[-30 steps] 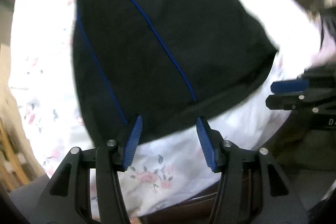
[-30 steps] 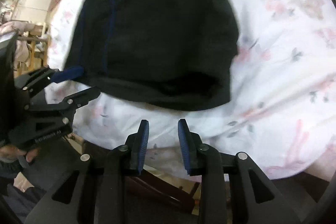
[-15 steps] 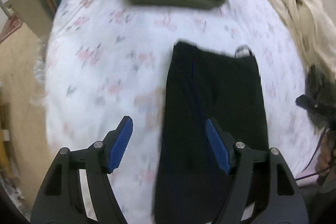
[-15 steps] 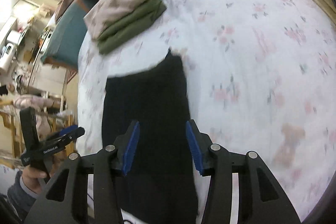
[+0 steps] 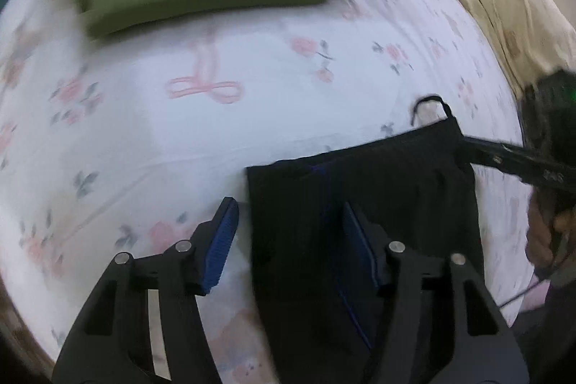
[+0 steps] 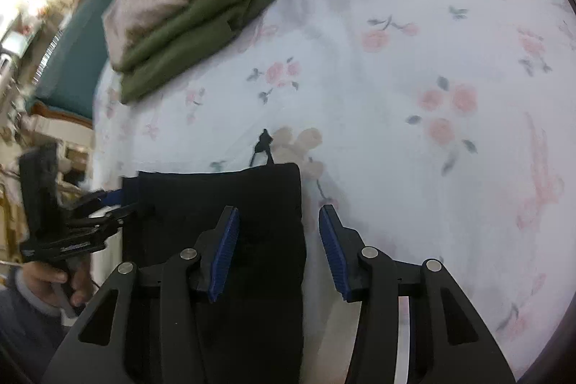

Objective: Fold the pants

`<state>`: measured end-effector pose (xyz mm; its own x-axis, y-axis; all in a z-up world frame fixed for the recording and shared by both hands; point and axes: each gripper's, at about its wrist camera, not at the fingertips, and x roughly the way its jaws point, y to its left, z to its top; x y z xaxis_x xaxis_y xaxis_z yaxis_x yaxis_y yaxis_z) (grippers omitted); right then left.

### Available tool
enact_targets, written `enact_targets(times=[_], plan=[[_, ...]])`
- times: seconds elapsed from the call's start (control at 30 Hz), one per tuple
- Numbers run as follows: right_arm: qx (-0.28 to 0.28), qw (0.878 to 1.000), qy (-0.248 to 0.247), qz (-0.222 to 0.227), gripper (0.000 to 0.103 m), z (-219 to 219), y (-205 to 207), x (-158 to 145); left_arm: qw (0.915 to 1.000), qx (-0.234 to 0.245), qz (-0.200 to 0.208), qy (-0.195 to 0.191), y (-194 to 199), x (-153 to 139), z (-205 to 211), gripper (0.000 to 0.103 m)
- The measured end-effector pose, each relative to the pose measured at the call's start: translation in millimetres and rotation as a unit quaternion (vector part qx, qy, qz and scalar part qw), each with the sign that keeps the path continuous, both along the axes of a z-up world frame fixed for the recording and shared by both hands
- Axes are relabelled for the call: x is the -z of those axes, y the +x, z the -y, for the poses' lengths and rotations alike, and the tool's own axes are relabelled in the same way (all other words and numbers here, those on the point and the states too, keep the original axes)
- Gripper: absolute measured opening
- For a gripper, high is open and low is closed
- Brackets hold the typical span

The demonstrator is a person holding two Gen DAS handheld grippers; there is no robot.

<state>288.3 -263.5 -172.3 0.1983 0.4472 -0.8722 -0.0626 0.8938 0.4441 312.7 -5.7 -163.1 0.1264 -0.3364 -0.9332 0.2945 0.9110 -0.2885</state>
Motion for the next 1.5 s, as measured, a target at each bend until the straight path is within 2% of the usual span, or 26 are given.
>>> enact_targets(times=[0.07,0.1,0.13,0.17,0.27,0.37,0.43,0.53,0.57,0.7,0.83,0.97,1.07,1.1,1.17,1.2,1.23,1.27,1.3,1.33,1.37,1.4,1.47,1.5], plan=[[-0.018,1.000,-0.003,-0.007,0.045,-5,5,9,0.9995,0.031,0.003,0.005,-1,0,8,0.051],[-0.026,1.000,-0.004,-0.006,0.038,-6,6,10,0.9992,0.040,0.004,0.004,-1,0,10,0.046],[-0.042,0.999,0.004,-0.005,0.024,-7,6,10,0.9986,0.052,0.003,-0.002,1,-2,10,0.030],[-0.060,0.998,-0.004,0.007,0.020,-10,5,6,0.9982,0.059,-0.001,-0.012,2,-3,11,0.023],[-0.101,0.994,-0.015,0.030,0.018,-13,8,-8,0.9967,0.079,0.004,-0.019,9,-14,10,0.021],[-0.103,0.993,-0.022,0.055,0.018,-12,26,-30,0.9937,0.096,0.058,0.000,20,-44,19,0.020],[-0.097,0.990,-0.031,0.095,0.018,-12,37,-52,0.9905,0.095,0.100,0.010,31,-68,21,0.020],[-0.097,0.979,-0.047,0.174,0.018,-11,42,-95,0.9791,0.102,0.176,0.007,37,-106,20,0.018],[-0.101,0.977,-0.045,0.182,0.018,-10,41,-101,0.9754,0.108,0.192,0.012,33,-114,21,0.018],[-0.132,0.968,-0.041,0.211,0.017,-7,13,-122,0.9553,0.155,0.250,0.031,-4,-128,27,0.018],[-0.153,0.964,-0.034,0.217,0.017,-1,-36,-128,0.9356,0.206,0.283,0.043,-63,-134,32,0.018],[-0.158,0.962,-0.035,0.220,0.017,2,-89,-130,0.9224,0.232,0.306,0.047,-118,-139,35,0.018],[-0.159,0.963,-0.043,0.214,0.017,1,-128,-123,0.9148,0.261,0.303,0.058,-163,-131,38,0.018],[-0.160,0.964,-0.048,0.208,0.017,0,-140,-118,0.9168,0.266,0.293,0.053,-175,-126,37,0.018],[-0.163,0.968,-0.044,0.186,0.018,-2,-168,-103,0.9276,0.263,0.261,0.044,-195,-113,35,0.020],[-0.166,0.969,-0.041,0.176,0.023,-3,-176,-97,0.9275,0.282,0.240,0.053,-208,-103,37,0.021],[-0.175,0.971,-0.046,0.156,0.025,-6,-188,-85,0.9231,0.303,0.225,0.075,-218,-94,41,0.028],[-0.185,0.972,-0.067,0.131,0.035,-9,-199,-72,0.9161,0.326,0.204,0.112,-229,-83,45,0.042],[-0.201,0.970,-0.094,0.095,0.047,-12,-209,-58,0.9092,0.346,0.182,0.143,-238,-72,46,0.046],[-0.212,0.969,-0.108,0.072,0.049,-13,-216,-49,0.9063,0.355,0.169,0.155,-244,-65,43,0.047],[-0.223,0.966,-0.117,0.054,0.047,-12,-226,-41,0.9082,0.356,0.154,0.157,-249,-62,37,0.047],[-0.230,0.964,-0.125,0.044,0.047,-10,-233,-38,0.9153,0.349,0.136,0.148,-250,-63,30,0.047],[-0.229,0.964,-0.127,0.047,0.047,-2,-243,-45,0.9352,0.318,0.105,0.115,-245,-72,15,0.047],[-0.219,0.966,-0.128,0.057,0.047,2,-243,-51,0.9425,0.302,0.102,0.100,-241,-78,11,0.047]])
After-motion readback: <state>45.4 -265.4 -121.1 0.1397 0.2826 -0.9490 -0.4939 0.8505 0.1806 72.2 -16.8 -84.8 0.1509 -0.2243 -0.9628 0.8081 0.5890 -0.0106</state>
